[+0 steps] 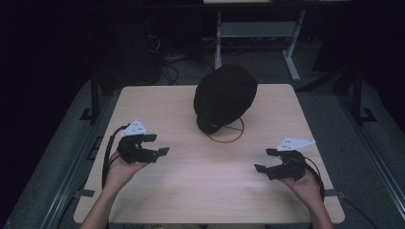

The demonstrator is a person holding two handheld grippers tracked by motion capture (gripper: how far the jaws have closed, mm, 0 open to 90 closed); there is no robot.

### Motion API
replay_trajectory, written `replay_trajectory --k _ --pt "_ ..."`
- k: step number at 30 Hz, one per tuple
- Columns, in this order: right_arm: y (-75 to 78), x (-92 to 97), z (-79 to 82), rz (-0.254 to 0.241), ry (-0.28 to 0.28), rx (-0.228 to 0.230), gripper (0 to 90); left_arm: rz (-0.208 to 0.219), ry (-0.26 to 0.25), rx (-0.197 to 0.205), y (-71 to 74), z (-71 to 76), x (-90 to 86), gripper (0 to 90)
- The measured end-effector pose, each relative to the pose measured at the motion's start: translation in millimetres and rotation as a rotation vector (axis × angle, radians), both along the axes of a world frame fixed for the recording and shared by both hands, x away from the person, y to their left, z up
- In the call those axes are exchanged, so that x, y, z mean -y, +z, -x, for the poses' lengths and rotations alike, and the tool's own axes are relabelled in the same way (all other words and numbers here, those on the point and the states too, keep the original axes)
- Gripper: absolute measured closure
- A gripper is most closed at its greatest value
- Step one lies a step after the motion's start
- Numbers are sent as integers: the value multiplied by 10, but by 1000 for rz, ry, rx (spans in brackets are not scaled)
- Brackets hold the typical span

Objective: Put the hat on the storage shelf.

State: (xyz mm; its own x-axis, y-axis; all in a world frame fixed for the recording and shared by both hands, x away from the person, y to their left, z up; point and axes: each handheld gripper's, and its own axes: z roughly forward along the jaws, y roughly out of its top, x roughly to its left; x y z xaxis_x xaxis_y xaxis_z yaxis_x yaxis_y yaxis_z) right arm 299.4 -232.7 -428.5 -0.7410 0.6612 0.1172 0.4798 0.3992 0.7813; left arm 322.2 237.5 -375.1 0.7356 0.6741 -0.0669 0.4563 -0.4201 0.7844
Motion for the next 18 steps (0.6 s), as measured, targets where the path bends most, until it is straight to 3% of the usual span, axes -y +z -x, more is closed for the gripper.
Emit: replay_trajectory --k 7,18 --pt "-1 -4 4 -5 5 5 201 -36 -14 -7 -114 80 1 256" --pt "-15 -1 18 -16 0 -1 202 -1 27 -44 -436 229 -88 254"
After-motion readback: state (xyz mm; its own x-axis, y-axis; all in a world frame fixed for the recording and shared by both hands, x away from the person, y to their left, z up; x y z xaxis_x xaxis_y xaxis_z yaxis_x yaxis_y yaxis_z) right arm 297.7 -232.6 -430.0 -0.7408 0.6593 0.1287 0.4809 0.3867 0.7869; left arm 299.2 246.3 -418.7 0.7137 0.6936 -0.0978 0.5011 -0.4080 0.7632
